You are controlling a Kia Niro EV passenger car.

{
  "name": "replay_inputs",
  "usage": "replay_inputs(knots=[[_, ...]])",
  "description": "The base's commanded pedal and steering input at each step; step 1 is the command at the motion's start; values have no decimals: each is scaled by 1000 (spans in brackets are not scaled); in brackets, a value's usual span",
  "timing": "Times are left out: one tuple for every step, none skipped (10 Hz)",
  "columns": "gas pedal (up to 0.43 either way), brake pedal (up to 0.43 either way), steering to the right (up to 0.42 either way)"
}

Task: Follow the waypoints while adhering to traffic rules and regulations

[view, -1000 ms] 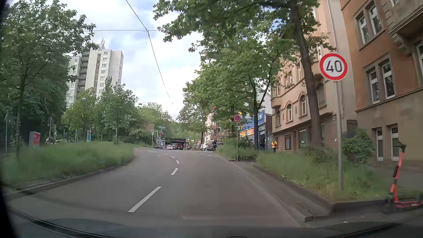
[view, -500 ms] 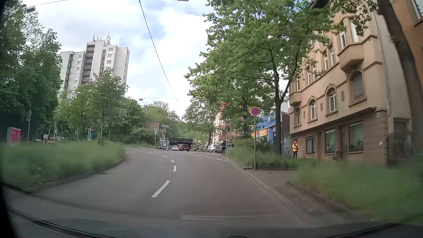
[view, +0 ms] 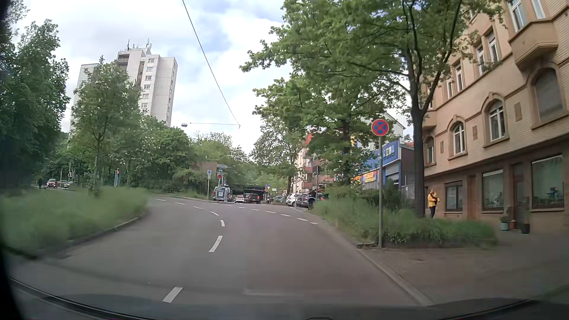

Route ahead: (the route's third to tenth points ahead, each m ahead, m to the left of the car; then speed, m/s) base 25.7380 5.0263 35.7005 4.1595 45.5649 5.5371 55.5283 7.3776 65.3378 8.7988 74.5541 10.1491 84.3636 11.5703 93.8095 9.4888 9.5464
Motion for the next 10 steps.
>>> replay_inputs(knots=[[138, 0, -19], [138, 0, -19], [138, 0, -19], [138, 0, -19], [138, 0, -20], [138, 0, -20], [138, 0, -20], [130, 0, -20], [118, 0, -20], [118, 0, -20]])
